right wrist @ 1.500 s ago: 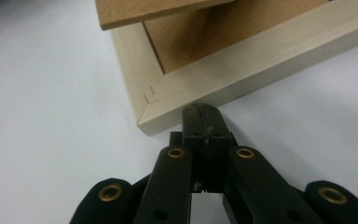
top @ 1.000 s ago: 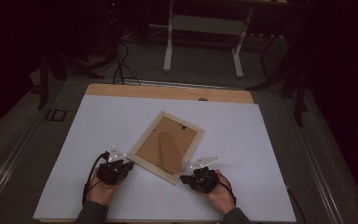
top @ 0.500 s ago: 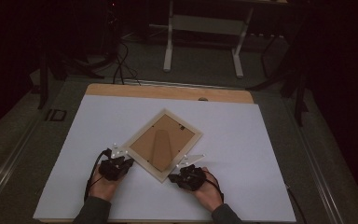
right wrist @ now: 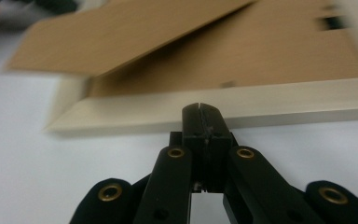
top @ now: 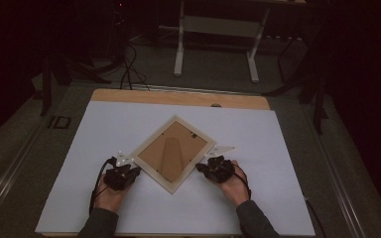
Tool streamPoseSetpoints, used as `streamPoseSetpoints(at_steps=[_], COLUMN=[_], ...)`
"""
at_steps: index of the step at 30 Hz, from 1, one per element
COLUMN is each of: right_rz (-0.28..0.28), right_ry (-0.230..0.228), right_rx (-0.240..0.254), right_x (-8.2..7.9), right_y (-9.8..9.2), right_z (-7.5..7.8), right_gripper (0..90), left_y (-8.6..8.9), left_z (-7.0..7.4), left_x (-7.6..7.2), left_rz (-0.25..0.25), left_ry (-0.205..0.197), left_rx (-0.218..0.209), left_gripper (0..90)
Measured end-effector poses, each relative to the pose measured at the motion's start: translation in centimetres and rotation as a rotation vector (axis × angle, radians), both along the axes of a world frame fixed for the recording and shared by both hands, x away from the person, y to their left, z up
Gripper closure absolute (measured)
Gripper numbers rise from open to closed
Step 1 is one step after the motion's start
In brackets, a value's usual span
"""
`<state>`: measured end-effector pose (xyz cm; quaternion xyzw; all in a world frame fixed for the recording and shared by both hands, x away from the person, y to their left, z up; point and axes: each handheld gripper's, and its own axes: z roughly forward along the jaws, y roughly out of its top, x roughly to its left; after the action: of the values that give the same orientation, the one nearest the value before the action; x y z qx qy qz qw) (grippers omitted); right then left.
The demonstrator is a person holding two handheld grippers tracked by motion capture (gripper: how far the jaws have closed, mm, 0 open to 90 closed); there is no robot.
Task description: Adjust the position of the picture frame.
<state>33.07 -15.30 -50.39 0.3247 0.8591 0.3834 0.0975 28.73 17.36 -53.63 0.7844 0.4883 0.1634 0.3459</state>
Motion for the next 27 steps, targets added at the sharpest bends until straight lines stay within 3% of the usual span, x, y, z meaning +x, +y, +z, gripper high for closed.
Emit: streamPoseSetpoints(at_steps=[5, 12, 27], right_rz=[-0.112, -0.230, -0.360], right_ry=[-0.006, -0.009, 0.000], right_rx=[0.037, 0.029, 0.016], right_x=[1.9, 5.4, 9.9], right_y=[-1.4, -2.7, -3.5], right_z=[0.2, -0.2, -0.8], right_gripper=[89.4, 89.6, 89.6], left_y=[-0.1, 0.0, 0.1], left_z=[0.0, 0.0, -0.1], left_x=[0.0, 0.0, 0.1], left_rz=[0.011, 0.009, 0.012], left_ry=[0.001, 0.003, 0.007], left_rx=[-0.005, -0.012, -0.024], left_gripper=[90.0, 90.0, 90.0])
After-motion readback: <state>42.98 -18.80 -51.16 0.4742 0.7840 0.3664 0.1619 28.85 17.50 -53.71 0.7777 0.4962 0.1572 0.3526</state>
